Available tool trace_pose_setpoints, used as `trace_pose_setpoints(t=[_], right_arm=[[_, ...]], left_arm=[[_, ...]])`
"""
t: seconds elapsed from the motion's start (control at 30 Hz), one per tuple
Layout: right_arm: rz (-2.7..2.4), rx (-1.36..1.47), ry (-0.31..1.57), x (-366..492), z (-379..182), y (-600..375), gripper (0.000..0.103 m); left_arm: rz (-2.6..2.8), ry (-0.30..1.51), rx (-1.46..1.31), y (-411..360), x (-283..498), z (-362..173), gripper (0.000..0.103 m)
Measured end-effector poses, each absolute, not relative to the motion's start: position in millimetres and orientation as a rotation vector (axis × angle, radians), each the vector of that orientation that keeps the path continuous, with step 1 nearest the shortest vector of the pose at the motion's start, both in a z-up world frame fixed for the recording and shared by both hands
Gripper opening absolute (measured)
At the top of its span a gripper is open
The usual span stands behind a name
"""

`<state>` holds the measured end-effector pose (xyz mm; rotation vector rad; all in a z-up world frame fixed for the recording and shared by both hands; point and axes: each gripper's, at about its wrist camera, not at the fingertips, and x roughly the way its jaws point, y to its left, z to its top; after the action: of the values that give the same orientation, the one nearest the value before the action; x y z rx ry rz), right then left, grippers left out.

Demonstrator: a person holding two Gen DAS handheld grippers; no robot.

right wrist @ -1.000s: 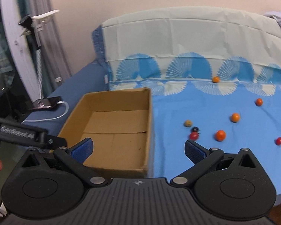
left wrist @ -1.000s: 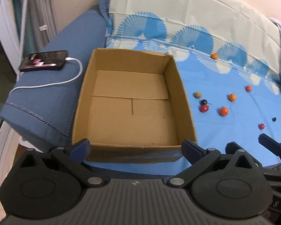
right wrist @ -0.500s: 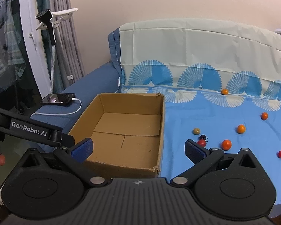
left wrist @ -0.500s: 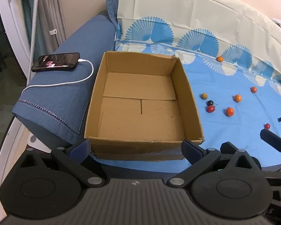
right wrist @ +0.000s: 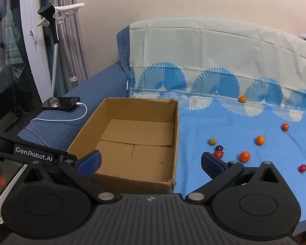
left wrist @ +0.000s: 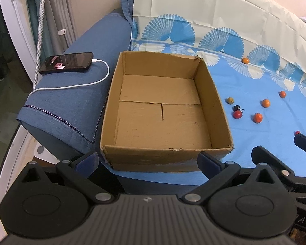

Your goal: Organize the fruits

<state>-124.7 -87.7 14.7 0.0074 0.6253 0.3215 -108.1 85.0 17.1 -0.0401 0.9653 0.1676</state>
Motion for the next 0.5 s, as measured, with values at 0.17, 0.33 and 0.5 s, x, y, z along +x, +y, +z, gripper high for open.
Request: trace_pose_setpoints(t=[0.17,0.33,0.5], right_arm=[[0.315,0.007,0.642,-123.1,12.7,-86.0,0.102],[0.313,0.006,0.644,-121.9,14.5,-85.3,0.102],[0.311,0.006,0.645,-122.5,14.1,-84.3,0.102]], left_arm=[[0.165,0.964,-0.032,85.5,-108.7,15.6,0.103],[0.164,0.962,-0.022,85.1,-109.6,14.1,0.103],[0.163,0.964,-0.016,84.3,-109.2,12.8,0.103]])
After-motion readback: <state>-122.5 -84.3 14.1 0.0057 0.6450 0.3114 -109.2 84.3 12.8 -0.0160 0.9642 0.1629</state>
